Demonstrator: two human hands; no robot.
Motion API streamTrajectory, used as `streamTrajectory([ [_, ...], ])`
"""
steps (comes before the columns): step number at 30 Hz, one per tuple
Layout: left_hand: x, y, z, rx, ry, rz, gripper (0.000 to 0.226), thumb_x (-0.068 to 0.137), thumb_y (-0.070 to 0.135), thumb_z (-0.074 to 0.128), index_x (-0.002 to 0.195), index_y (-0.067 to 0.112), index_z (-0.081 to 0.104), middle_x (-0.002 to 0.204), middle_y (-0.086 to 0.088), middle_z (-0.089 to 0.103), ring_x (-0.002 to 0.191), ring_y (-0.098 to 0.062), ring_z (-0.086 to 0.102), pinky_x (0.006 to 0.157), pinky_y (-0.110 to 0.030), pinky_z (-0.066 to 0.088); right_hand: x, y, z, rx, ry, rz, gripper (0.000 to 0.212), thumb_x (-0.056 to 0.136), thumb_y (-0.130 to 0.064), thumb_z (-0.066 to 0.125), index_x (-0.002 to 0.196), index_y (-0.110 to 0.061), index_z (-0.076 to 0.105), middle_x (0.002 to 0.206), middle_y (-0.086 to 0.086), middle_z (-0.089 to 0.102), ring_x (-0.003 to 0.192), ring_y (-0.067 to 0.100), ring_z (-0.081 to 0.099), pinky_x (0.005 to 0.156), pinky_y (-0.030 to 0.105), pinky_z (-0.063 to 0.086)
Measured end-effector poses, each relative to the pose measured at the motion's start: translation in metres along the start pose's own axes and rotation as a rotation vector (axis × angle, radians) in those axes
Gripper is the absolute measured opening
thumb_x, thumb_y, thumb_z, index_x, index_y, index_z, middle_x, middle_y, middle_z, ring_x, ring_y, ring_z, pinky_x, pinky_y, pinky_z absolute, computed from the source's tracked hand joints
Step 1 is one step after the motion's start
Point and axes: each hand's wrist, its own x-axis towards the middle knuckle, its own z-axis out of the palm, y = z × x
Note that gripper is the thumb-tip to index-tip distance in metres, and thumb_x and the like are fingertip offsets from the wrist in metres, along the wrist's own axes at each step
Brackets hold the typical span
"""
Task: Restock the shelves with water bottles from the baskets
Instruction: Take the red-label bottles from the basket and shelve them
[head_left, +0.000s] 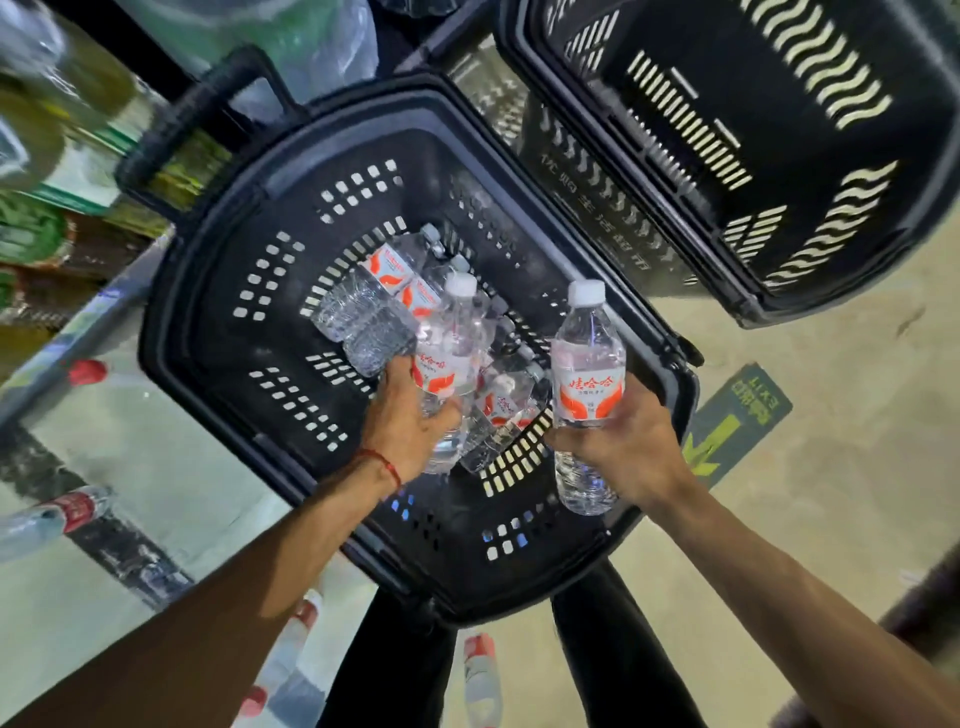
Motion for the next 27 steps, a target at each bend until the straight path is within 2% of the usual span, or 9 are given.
streamTrajectory([
  [2, -0.014, 0.012, -0.016, -0.121, -0.018, 0.025, 0.037, 0.093, 0.011, 0.072, 0.114, 0.013, 0.042, 0.116, -0.009, 0.057, 0.1, -0.015, 0.057, 0.072, -0.004, 0.045, -0.014, -0.008, -0.001, 0.02, -0.011, 0.009, 0.094, 0.041, -0.05, 0.092, 0.123, -0.018, 0.061, 0.106, -0.002, 0.077, 0.099, 0.02, 0.075, 0.094, 0.049, 0.061],
  [4, -0.029, 0.026, -0.033, -0.227, -0.069, 0.03, 0.038, 0.093, 0.015, 0.072, 0.117, 0.015, 0.043, 0.12, -0.009, 0.058, 0.103, -0.015, 0.06, 0.074, -0.006, 0.049, -0.032, -0.019, -0.004, 0.025, -0.015, 0.014, 0.078, 0.055, -0.032, 0.099, 0.123, -0.018, 0.062, 0.105, -0.004, 0.077, 0.099, 0.016, 0.075, 0.096, 0.046, 0.06],
  [8, -0.063, 0.066, -0.066, -0.447, -0.237, -0.001, 0.037, 0.093, 0.014, 0.074, 0.122, 0.027, 0.055, 0.129, 0.0, 0.065, 0.12, -0.014, 0.064, 0.103, -0.036, 0.054, -0.069, -0.04, -0.019, 0.089, 0.028, 0.023, 0.058, 0.067, -0.009, 0.095, 0.116, -0.022, 0.068, 0.1, -0.009, 0.078, 0.092, 0.007, 0.074, 0.085, 0.03, 0.058],
  [10, -0.084, 0.092, -0.079, -0.518, -0.321, -0.053, 0.036, 0.093, 0.015, 0.073, 0.126, 0.023, 0.061, 0.13, 0.002, 0.068, 0.12, -0.012, 0.065, 0.105, -0.043, 0.053, -0.088, -0.051, -0.029, 0.136, 0.023, 0.027, 0.051, 0.069, -0.006, 0.093, 0.112, -0.021, 0.071, 0.096, -0.01, 0.079, 0.088, 0.006, 0.075, 0.073, 0.021, 0.055],
  [13, -0.115, 0.131, -0.086, -0.62, -0.419, -0.118, 0.035, 0.092, 0.027, 0.068, 0.125, 0.021, 0.061, 0.13, -0.002, 0.069, 0.111, -0.005, 0.069, 0.092, -0.033, 0.06, -0.108, -0.066, -0.05, 0.166, 0.031, 0.008, 0.044, 0.067, -0.005, 0.092, 0.102, -0.022, 0.072, 0.092, -0.008, 0.079, 0.088, 0.013, 0.075, 0.077, 0.029, 0.058],
  [16, -0.145, 0.166, -0.077, -0.639, -0.413, -0.137, 0.008, 0.102, 0.012, 0.057, 0.103, 0.018, 0.063, 0.095, 0.011, 0.076, 0.08, 0.01, 0.069, 0.064, -0.012, 0.054, -0.126, -0.076, -0.08, 0.193, 0.033, -0.036, 0.049, 0.059, -0.015, 0.094, 0.102, -0.019, 0.072, 0.094, -0.004, 0.08, 0.092, 0.019, 0.076, 0.085, 0.04, 0.06],
  [18, -0.163, 0.192, -0.065, -0.648, -0.386, -0.162, 0.01, 0.102, 0.011, 0.057, 0.102, 0.018, 0.064, 0.087, 0.014, 0.078, 0.082, 0.001, 0.072, 0.068, -0.017, 0.056, -0.138, -0.077, -0.106, 0.208, 0.026, -0.056, 0.055, 0.058, -0.017, 0.093, 0.108, -0.018, 0.07, 0.098, -0.002, 0.08, 0.094, 0.021, 0.076, 0.086, 0.043, 0.061],
  [21, -0.188, 0.223, -0.041, -0.717, -0.326, -0.182, 0.025, 0.096, 0.027, 0.066, 0.12, 0.022, 0.067, 0.112, 0.008, 0.077, 0.11, -0.013, 0.07, 0.094, -0.029, 0.054, -0.157, -0.069, -0.153, 0.215, 0.023, -0.075, 0.047, 0.066, -0.006, 0.091, 0.106, -0.018, 0.07, 0.094, -0.003, 0.079, 0.09, 0.017, 0.076, 0.081, 0.037, 0.058],
  [27, -0.229, 0.31, 0.022, -0.834, -0.229, -0.162, 0.056, 0.074, 0.03, 0.086, 0.126, 0.014, 0.069, 0.117, -0.011, 0.075, 0.113, -0.033, 0.068, 0.1, -0.045, 0.05, -0.185, -0.031, -0.271, 0.236, 0.012, -0.113, 0.056, 0.056, -0.007, 0.094, 0.104, -0.015, 0.067, 0.089, 0.001, 0.077, 0.082, 0.021, 0.074, 0.079, 0.039, 0.06],
])
